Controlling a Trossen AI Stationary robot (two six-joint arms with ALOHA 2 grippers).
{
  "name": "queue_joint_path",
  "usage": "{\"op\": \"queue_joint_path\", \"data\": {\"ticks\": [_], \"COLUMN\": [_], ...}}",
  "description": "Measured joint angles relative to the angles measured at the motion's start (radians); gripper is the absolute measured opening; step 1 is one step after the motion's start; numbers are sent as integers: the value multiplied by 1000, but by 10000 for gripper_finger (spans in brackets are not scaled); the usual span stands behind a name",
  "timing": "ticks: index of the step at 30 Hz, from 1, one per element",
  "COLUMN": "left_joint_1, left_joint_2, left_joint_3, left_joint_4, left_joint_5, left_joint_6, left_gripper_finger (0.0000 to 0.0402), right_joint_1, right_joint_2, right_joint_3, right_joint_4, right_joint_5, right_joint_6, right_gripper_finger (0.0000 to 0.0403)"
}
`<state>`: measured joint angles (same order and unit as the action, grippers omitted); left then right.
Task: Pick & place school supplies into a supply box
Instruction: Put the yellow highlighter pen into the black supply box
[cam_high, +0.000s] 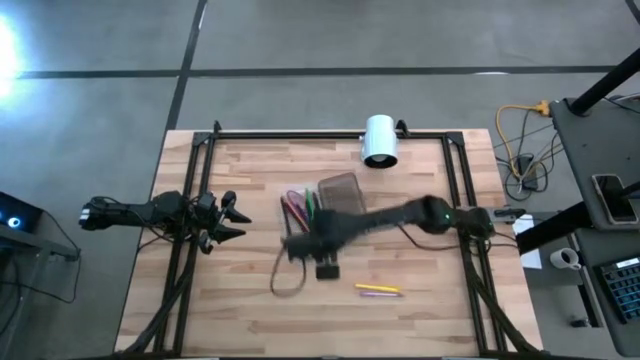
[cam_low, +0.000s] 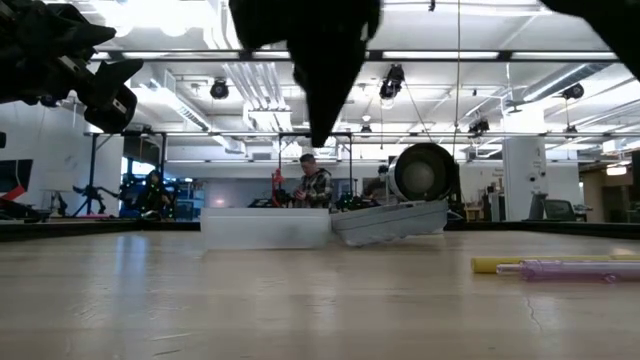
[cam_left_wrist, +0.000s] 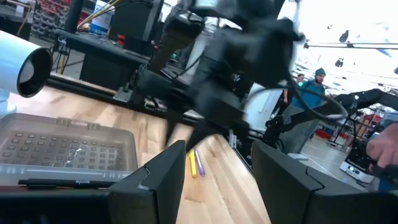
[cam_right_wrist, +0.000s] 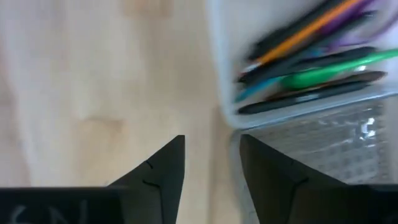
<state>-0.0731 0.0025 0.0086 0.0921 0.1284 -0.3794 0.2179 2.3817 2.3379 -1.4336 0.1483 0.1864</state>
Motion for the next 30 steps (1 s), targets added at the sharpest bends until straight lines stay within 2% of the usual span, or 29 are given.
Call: {"op": "queue_joint_path", "data": {"ticks": [7, 13, 15, 19, 21, 23, 26, 30], "left_joint_1": [0, 0, 0, -1, -9, -22, -37, -40], "left_joint_2": [0, 0, 0, 0, 0, 0, 0, 0], "left_joint_3": [0, 0, 0, 0, 0, 0, 0, 0], "left_joint_4": [0, 0, 0, 0, 0, 0, 0, 0], "left_joint_5": [0, 0, 0, 0, -2, -1, 0, 1], "left_joint_6": [0, 0, 0, 0, 0, 0, 0, 0], "left_gripper_finger": [169, 169, 169, 169, 169, 169, 169, 169], "right_joint_1": [166, 284, 318, 346, 352, 354, 352, 343], "right_joint_2": [-13, -139, -212, -385, -460, -512, -550, -550], "right_joint_3": [-114, -309, -367, -505, -599, -684, -772, -844], "right_joint_4": [-34, 30, 86, 129, 142, 189, 236, 268], "right_joint_5": [1, 26, 104, 347, 422, 404, 276, 159], "right_joint_6": [196, 475, 645, 1063, 1157, 1087, 880, 711], "right_gripper_finger": [144, 147, 145, 142, 141, 141, 141, 143]}}
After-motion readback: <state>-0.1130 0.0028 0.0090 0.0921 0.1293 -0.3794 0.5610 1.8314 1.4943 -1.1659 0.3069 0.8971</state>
